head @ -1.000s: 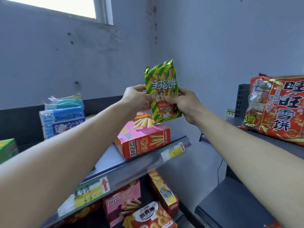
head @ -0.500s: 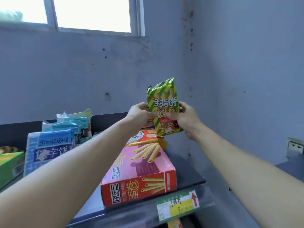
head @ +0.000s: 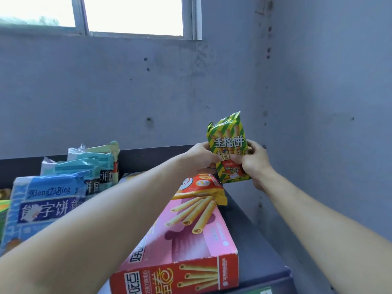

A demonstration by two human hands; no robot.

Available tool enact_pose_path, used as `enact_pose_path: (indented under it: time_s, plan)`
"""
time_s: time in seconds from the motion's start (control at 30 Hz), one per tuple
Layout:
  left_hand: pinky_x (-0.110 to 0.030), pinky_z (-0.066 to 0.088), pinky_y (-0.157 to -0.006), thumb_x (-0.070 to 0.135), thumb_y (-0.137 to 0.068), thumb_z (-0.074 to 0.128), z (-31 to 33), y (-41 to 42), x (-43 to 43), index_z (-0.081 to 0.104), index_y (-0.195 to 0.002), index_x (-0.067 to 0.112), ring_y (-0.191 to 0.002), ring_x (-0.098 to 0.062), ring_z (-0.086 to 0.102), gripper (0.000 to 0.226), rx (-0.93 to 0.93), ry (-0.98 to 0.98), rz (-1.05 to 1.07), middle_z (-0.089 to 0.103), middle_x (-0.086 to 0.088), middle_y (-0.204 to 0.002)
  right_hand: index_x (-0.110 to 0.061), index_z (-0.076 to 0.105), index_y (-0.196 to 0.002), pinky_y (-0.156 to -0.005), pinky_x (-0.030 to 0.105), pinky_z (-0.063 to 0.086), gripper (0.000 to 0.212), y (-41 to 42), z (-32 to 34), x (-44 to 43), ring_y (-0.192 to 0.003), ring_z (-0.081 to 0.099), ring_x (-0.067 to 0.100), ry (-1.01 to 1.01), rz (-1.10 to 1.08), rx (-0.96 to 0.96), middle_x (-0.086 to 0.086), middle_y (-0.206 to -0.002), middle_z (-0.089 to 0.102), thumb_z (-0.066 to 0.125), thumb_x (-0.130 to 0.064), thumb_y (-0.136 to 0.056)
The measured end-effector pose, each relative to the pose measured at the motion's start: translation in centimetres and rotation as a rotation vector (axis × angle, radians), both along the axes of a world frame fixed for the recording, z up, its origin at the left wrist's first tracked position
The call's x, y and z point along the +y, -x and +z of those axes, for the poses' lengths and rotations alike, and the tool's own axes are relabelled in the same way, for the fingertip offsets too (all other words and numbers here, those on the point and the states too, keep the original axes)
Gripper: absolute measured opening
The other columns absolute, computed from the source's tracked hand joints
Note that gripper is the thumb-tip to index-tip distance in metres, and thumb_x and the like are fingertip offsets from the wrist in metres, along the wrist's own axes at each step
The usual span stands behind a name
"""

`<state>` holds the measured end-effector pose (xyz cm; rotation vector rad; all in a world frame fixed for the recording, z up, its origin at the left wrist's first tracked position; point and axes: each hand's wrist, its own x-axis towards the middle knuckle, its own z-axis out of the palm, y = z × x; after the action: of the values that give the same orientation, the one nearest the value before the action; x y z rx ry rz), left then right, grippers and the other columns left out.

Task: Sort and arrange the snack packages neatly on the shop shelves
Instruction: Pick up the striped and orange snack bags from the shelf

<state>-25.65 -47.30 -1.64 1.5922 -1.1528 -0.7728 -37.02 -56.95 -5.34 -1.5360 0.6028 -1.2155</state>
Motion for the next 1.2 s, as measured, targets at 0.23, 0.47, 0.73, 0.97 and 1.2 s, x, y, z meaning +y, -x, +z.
enact_pose_path:
  time_s: [0.23, 0.47, 0.73, 0.97, 1.2]
  plan:
    - [-0.04, 0.054, -0.091, 0.011, -0.09, 0.06, -0.8, -2.4, 0.1, 0.058, -0.121, 0.016, -0.101, -0.023, 0.067, 0.032, -0.126, -0.1, 0.095, 0.066, -0.005, -0.116, -0.013, 0.058, -0.115, -0.079, 0.044, 0.057, 0.039, -2.2, -1.9, -1.2, -0.094, 0.066, 0.027, -0.126, 0.139, 0.063, 0.008, -0.108, 0.068, 0.071, -0.003, -0.08]
    - [-0.033, 0.053, -0.086, 0.021, -0.09, 0.06, -0.9, -4.7, 1.7, 0.054, -0.13, 0.02, -0.105, -0.022, 0.062, 0.041, -0.331, -0.221, 0.196, 0.061, -0.004, -0.124, -0.014, 0.055, -0.118, -0.066, 0.036, 0.056, 0.045, -3.5, -1.2, -1.2, -0.085, 0.066, 0.023, -0.08, 0.166, 0.076, 0.004, -0.097, 0.065, 0.071, 0.0, -0.079]
    - [-0.035, 0.046, -0.1, 0.03, -0.095, 0.05, -1.5, -4.5, 1.3, 0.039, -0.143, 0.02, -0.121, -0.025, 0.053, 0.05, -0.617, -0.403, 0.129, 0.05, -0.004, -0.138, -0.011, 0.053, -0.122, -0.072, 0.04, 0.056, 0.048, -3.4, -0.9, -1.2, -0.093, 0.065, 0.027, -0.084, 0.138, 0.06, 0.007, -0.105, 0.065, 0.071, 0.0, -0.08]
    - [-0.032, 0.051, -0.089, 0.034, -0.096, 0.049, -1.4, -4.2, 0.7, 0.053, -0.132, 0.018, -0.109, -0.022, 0.061, 0.04, -0.718, -0.474, 0.111, 0.06, -0.004, -0.124, -0.011, 0.052, -0.123, -0.067, 0.035, 0.055, 0.047, -3.2, -1.0, -1.1, -0.095, 0.064, 0.027, -0.056, 0.111, 0.046, 0.007, -0.108, 0.064, 0.069, 0.001, -0.081]
    - [-0.03, 0.054, -0.081, 0.017, -0.092, 0.054, -1.5, -5.1, 0.7, 0.063, -0.12, 0.018, -0.103, -0.022, 0.064, 0.029, -0.622, -0.405, 0.145, 0.064, -0.004, -0.117, -0.018, 0.05, -0.123, -0.066, 0.036, 0.056, 0.047, -3.9, -0.5, -1.1, -0.099, 0.062, 0.025, 0.023, 0.089, -0.005, 0.003, -0.11, 0.06, 0.068, -0.002, -0.083]
